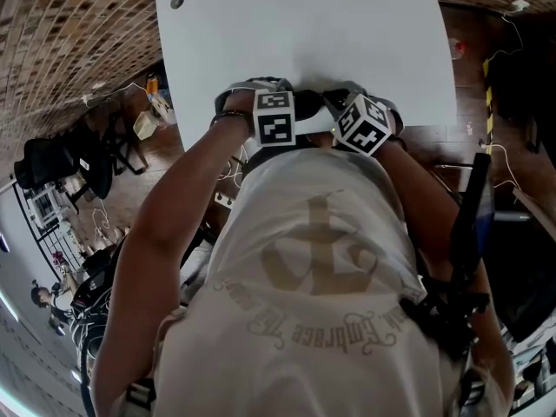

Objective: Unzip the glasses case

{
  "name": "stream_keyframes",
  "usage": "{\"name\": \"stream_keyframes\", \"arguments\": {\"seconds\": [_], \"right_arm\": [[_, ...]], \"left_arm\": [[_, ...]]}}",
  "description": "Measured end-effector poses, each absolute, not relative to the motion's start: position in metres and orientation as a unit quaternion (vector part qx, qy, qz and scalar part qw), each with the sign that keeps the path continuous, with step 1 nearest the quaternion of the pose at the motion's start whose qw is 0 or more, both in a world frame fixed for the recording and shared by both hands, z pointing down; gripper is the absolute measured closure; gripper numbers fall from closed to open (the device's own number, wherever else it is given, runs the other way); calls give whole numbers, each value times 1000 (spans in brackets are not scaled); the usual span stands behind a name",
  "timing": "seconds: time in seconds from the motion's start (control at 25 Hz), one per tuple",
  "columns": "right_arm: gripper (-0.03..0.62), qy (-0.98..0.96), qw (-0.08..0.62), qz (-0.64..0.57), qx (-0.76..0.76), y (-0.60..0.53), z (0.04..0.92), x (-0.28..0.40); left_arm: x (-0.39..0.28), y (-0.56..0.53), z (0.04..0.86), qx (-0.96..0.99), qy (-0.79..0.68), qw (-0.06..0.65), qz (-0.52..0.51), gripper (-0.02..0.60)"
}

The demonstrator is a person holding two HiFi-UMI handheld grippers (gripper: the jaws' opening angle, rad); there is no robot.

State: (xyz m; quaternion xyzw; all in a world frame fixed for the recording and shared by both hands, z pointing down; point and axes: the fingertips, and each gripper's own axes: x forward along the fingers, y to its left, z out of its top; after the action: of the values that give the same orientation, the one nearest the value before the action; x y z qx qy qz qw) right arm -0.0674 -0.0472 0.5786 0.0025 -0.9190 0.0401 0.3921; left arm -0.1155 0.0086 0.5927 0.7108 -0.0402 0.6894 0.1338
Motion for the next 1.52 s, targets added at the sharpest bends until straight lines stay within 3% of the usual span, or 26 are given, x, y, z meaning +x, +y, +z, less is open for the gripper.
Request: {"name": "stream_keyframes", "arguments": {"seconds": [0.76, 1.52], "right_arm": [[568, -924, 380, 48, 25, -55, 574, -78], [562, -929, 338, 66, 138, -84, 558, -42]], "left_arm": [[-122, 10, 589, 710, -60, 132, 689, 305], [-150, -23, 588, 704, -67, 140, 693, 299]]}}
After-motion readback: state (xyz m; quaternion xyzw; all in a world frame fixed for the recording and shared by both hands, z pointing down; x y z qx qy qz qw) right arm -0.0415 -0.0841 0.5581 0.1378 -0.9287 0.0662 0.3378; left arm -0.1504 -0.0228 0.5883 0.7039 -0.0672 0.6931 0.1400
